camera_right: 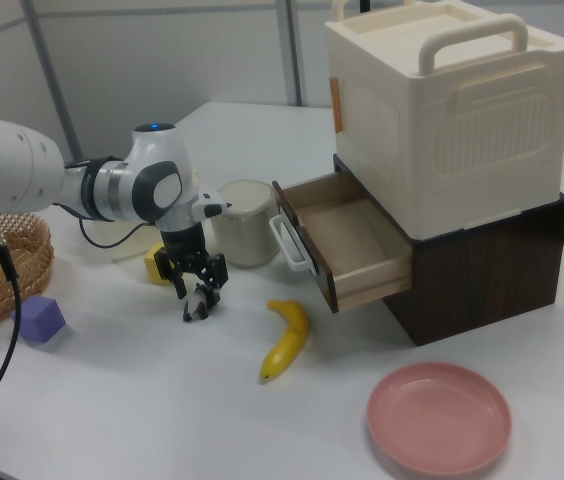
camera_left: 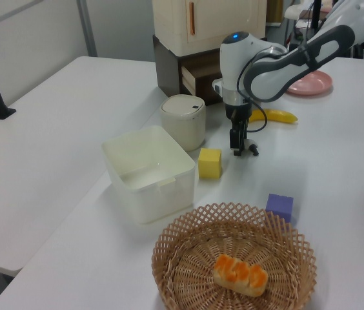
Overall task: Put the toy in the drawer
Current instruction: 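Lower the gripper and close it on the panda toy, then lift the panda toy and carry it over the open drawer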
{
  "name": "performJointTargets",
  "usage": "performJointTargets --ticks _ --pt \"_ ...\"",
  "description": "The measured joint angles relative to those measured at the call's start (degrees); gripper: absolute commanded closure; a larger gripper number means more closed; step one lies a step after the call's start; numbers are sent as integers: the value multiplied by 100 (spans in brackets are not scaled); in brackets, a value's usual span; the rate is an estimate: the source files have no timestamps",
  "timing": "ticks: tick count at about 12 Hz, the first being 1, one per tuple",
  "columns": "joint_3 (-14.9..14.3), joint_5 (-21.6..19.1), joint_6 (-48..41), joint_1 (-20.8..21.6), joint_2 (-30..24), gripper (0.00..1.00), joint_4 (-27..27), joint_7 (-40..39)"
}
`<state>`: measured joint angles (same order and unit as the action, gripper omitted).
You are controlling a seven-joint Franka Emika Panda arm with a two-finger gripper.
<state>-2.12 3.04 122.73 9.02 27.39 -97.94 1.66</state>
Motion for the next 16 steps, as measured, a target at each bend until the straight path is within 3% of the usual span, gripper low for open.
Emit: performJointTargets --ticks 1,2,6,9,11,14,16 --pt "0 40 49 2 64 79 0 0" --pt "3 48 63 8 83 82 10 -2" --pt "-8 49 51 8 -36 82 108 -1" --pt "-28 -18 -266 -60 -652 82 456 1" --pt "-105 -78 -305 -334 -1043 81 865 -3" --pt "-553 -292 -41 -616 -1223 79 1353 -127" --pt "-822 -376 941 -758 -1151 79 1341 -131"
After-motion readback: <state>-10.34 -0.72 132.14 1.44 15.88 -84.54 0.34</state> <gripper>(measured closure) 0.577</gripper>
